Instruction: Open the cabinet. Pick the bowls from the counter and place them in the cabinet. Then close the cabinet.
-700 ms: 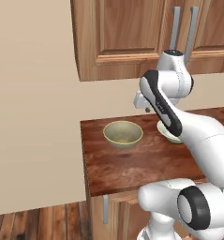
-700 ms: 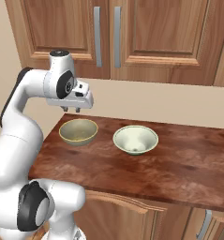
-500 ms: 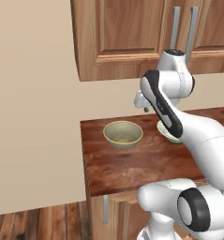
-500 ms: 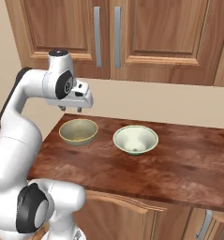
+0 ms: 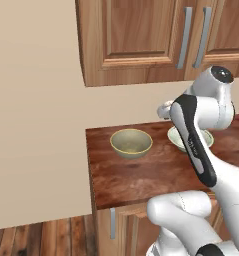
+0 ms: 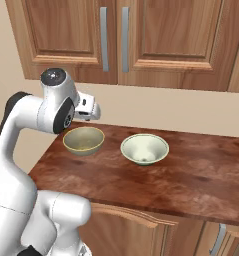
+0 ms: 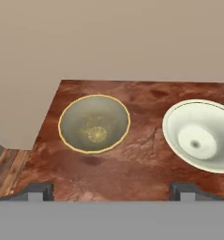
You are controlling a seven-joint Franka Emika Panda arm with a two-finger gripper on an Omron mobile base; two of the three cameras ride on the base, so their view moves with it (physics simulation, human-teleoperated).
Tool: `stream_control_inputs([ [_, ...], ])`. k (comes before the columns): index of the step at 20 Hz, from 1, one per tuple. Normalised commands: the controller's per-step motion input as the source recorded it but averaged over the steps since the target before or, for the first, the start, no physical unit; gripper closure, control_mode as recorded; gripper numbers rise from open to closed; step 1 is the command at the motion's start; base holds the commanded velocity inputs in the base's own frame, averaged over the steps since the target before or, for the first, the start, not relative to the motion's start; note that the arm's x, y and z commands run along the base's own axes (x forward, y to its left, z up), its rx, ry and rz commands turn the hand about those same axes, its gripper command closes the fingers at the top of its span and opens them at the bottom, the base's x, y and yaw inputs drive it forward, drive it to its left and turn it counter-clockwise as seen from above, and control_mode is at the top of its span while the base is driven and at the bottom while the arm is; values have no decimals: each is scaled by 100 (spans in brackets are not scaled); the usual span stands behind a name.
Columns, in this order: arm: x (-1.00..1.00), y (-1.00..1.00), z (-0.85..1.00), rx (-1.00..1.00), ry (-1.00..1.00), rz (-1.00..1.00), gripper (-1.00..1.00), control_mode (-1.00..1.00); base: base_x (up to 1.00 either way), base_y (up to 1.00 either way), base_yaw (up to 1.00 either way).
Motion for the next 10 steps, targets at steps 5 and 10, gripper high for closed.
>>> stream_control_inputs([
  [5, -23, -9, 52, 0, -33, 0, -100, -100, 0, 0, 0],
  [10, -4, -16, 60, 0, -6, 0, -100, -100, 0, 0, 0],
])
